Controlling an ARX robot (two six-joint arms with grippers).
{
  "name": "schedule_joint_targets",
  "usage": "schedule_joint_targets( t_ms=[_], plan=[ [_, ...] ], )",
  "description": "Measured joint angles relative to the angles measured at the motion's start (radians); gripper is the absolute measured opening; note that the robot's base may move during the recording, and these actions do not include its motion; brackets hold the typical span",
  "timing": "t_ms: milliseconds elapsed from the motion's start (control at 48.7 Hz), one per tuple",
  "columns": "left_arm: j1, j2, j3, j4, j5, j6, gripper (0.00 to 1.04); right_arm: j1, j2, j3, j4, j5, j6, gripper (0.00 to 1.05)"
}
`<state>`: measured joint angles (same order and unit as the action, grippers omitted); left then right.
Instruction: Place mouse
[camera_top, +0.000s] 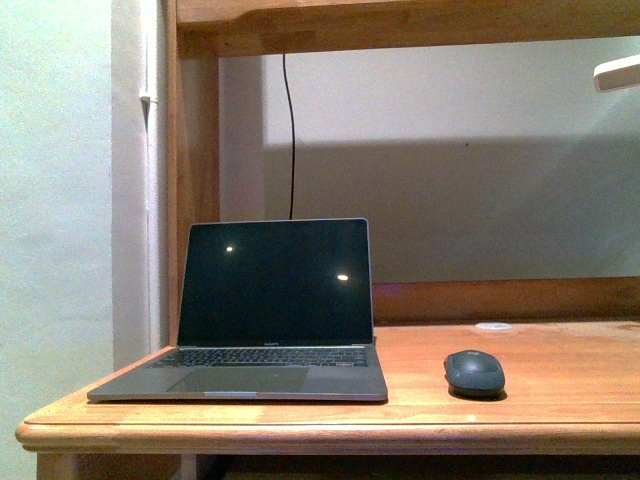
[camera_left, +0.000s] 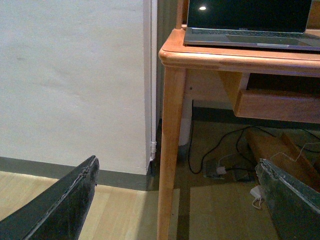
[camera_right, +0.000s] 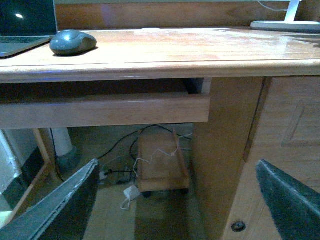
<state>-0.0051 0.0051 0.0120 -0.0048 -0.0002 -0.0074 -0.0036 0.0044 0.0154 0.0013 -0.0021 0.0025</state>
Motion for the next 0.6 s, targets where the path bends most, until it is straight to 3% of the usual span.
schedule_joint_targets(
  t_ms=[595],
  plan=[
    [0.000, 0.000, 0.000, 0.000, 0.000, 0.000, 0.97, 0.000, 0.000, 0.000, 0.000, 0.000, 0.000, 0.97]
  ],
)
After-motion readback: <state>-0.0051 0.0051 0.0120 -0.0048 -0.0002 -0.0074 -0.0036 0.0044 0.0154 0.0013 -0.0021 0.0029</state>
